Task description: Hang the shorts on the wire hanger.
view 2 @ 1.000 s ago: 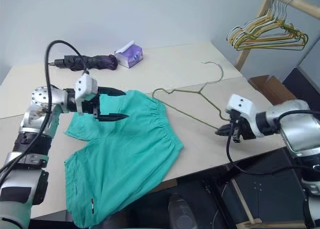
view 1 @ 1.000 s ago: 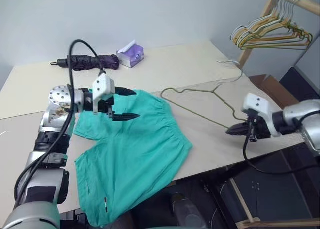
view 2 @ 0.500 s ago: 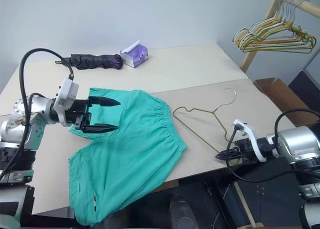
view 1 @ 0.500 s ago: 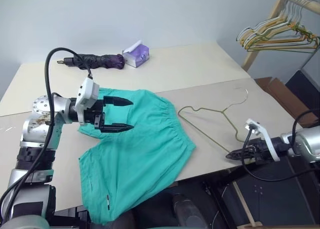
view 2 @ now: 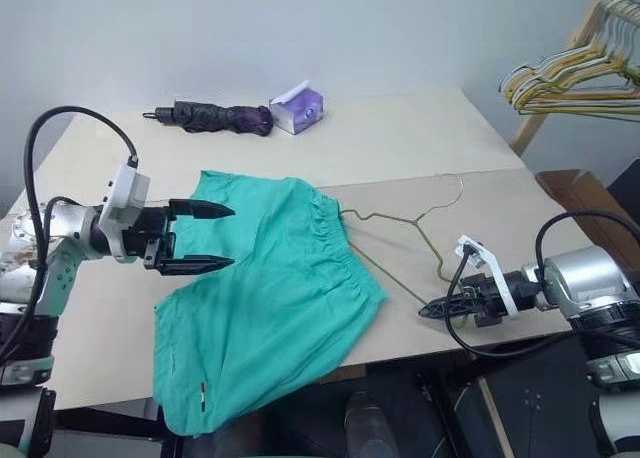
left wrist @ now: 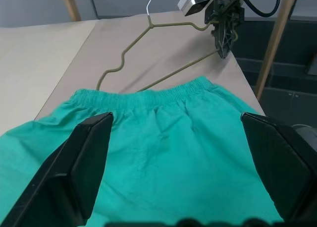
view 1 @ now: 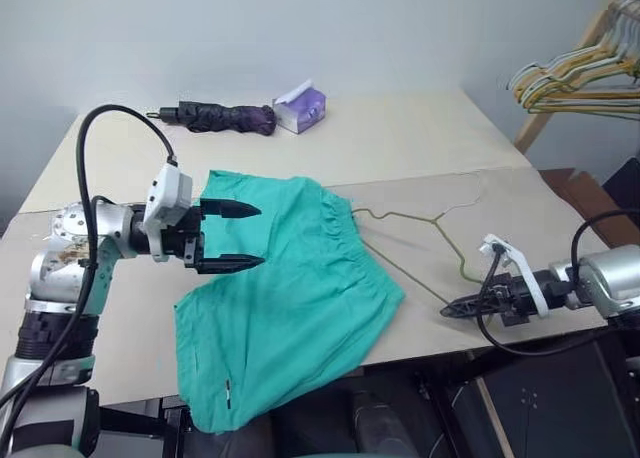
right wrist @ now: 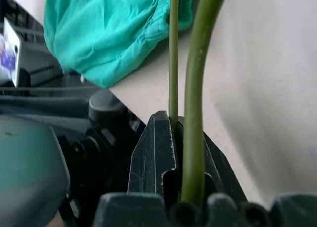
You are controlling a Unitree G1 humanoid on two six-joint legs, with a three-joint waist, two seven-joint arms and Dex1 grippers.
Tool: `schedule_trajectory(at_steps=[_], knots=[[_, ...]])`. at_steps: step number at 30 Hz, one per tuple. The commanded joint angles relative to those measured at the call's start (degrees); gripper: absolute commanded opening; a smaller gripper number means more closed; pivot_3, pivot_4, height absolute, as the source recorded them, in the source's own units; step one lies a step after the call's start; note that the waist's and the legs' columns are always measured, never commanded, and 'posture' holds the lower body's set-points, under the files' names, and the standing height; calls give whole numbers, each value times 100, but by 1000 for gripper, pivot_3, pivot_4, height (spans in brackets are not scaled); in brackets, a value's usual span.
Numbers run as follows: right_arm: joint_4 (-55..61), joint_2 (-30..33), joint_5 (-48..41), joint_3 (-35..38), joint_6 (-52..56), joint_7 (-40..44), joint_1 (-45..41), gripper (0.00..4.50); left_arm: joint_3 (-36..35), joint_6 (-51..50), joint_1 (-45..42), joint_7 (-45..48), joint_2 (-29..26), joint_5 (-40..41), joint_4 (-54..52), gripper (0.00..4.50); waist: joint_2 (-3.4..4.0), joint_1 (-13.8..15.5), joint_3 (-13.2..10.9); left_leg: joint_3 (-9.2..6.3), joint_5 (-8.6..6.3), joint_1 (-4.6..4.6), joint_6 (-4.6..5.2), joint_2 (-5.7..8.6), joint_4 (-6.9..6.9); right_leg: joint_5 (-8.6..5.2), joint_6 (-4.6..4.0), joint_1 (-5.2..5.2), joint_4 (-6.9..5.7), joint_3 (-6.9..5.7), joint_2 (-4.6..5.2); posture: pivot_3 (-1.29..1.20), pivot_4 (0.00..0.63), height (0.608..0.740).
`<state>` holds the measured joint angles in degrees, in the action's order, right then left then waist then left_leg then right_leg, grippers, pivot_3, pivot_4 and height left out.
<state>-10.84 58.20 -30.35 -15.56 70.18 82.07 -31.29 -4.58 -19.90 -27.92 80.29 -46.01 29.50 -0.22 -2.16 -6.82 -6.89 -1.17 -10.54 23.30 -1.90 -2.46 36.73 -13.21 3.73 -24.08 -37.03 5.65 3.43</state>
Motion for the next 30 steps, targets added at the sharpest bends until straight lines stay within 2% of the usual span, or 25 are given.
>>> schedule_trajectory(at_steps=[1, 4, 8, 15, 20, 30], knots=[[-273, -126, 264, -251, -269, 7, -428, 0, -162, 52, 10, -62, -101, 80, -202, 4460, 0, 20, 0, 1, 0, -2, 0, 0, 0, 0, 0, 0, 0, 0, 0, -4, 101, 740], [-873, -451, 633, -514, -408, -248, -816, 0, -150, 92, 4, -81, -100, 50, -191, 4460, 0, 39, 0, 2, 0, -3, 0, -1, 0, 1, -1, 1, 0, 0, 0, 8, 98, 740], [-1652, -810, 978, -696, -725, -191, -1298, 0, -160, 132, 27, -86, -125, 39, -215, 4460, 1, 109, -1, 2, -1, 1, 1, -1, 0, 0, -2, -3, 1, 0, -2, 22, 94, 740], [-2134, -919, 1242, -991, -1174, 504, -1654, 0, -186, 232, 154, -113, -153, 27, -267, 4460, 2, 286, -1, 1, -1, 2, 2, -1, 0, 0, -2, -2, 2, -4, -2, 42, 87, 740], [-2563, -931, 1437, -1319, -1522, 1023, -1931, 0, -200, 315, 240, -115, -159, 23, -295, 4460, 2, 311, -1, 2, -1, 3, 2, -1, 0, 0, -2, -3, 1, -5, -2, 61, 81, 740], [-4349, -1713, 2032, -910, -1991, 516, -2693, 0, -170, 543, 382, -96, -151, -16, -256, 4460, 1, 303, 0, -1, -1, 3, 2, -1, 0, 4, -9, -1, 1, -7, -3, 61, 64, 740]])
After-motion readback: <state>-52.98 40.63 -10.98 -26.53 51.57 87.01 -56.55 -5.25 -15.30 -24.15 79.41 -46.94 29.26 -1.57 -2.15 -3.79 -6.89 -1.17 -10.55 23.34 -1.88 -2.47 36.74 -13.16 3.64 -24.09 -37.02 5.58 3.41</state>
